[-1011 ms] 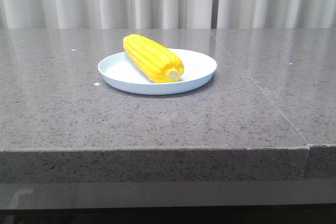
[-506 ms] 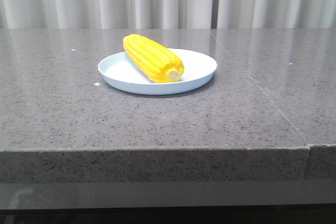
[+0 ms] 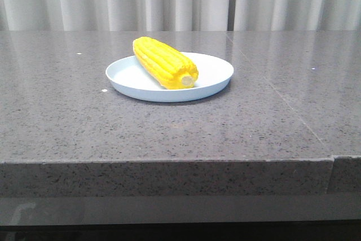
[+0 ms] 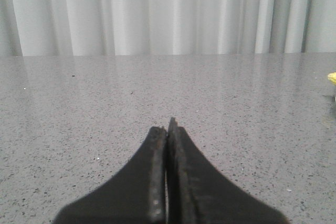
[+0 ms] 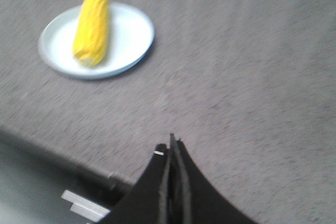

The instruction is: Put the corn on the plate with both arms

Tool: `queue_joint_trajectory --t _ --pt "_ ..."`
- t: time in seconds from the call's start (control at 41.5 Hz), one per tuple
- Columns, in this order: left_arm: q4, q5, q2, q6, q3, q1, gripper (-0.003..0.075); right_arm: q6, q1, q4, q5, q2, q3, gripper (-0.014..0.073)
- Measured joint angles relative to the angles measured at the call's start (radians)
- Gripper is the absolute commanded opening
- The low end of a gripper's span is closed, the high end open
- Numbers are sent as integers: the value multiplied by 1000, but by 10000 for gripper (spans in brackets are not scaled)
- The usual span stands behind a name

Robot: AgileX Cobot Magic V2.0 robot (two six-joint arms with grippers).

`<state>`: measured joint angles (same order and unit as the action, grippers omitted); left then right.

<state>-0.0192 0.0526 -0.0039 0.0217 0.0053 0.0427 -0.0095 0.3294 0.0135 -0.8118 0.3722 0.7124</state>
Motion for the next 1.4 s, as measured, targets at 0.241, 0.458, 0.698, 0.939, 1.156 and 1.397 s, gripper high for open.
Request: queue_joint_trajectory --t 0.241,0.458,0.698,0.939,1.156,1.397 --pt "0 0 0 0 0 0 -20 0 -212 0 302 -235 -286 -67" --pt "0 0 0 0 0 0 -20 0 -301 0 546 -379 -546 -67" --pt "0 0 0 0 0 0 -20 0 -338 0 757 -384 -732 -67" --pt "0 0 0 0 0 0 -20 0 -350 0 784 -384 -739 -67" --pt "0 0 0 0 0 0 -20 10 -350 0 790 -384 -739 -67" --pt "0 0 0 0 0 0 -20 88 -350 0 817 -384 -739 -67"
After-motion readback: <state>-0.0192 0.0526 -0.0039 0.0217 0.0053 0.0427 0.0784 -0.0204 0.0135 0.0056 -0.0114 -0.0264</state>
